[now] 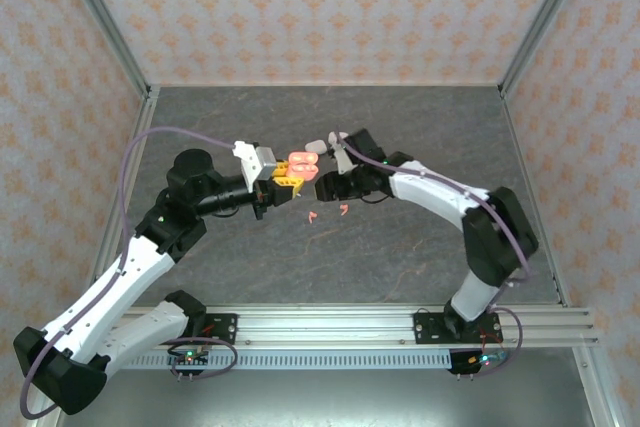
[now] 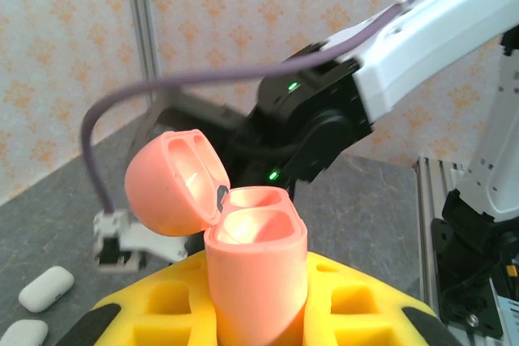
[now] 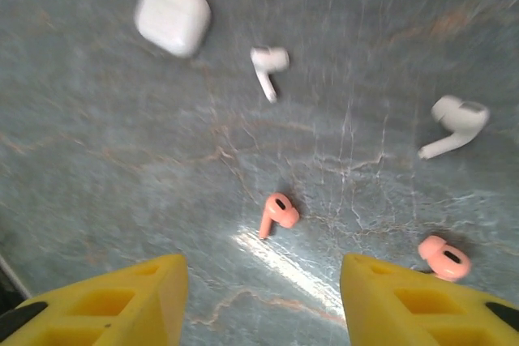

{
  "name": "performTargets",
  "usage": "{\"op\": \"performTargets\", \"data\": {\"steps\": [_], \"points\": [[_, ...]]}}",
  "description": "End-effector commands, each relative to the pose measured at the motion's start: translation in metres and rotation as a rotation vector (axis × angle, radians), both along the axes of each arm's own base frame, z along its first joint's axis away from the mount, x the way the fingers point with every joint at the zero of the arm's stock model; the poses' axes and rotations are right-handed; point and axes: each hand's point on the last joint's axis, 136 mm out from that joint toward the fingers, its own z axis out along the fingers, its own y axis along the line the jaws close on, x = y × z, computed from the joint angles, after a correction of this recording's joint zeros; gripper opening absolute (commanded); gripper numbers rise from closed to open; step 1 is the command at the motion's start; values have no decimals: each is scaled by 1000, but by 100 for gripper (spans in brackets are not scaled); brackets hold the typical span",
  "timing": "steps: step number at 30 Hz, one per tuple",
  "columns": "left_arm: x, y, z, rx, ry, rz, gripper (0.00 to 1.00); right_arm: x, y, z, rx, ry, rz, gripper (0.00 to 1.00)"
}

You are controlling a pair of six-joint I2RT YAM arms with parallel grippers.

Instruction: Insert the wireless bluetooth earbuds into the charging case

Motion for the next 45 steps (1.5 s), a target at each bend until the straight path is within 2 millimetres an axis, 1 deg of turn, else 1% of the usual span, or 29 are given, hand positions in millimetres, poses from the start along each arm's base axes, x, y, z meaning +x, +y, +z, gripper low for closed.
{"op": "performTargets", "data": {"steps": [1, 5, 7, 13, 16, 23, 29, 36, 40, 45], "points": [[-12, 0, 20, 0, -51, -41, 0, 5, 21, -7, 2, -20, 82, 51], [-11, 0, 22, -3, -54, -35, 0, 6, 34, -30, -45, 1, 130, 50], [-10, 0, 22, -6, -55, -31, 0, 7, 37, -38, -65, 12, 150, 49], [-7, 0, 20, -6, -44, -24, 0, 7, 52, -54, -75, 49, 200, 45], [-7, 0, 21, -7, -45, -19, 0, 1, 54, -64, -93, 78, 227, 43], [-4, 0, 20, -3, -39, -16, 0, -15, 49, -85, -131, 142, 245, 38], [-2, -2, 20, 1, -33, -16, 0, -28, 36, -91, -174, 171, 252, 35], [0, -2, 18, 5, -27, -11, 0, -41, 20, -90, -207, 183, 254, 33], [1, -3, 19, 4, -22, -11, 0, -44, 17, -92, -211, 185, 251, 31], [2, -2, 19, 6, -18, -8, 0, -40, 20, -93, -206, 182, 245, 27]]}}
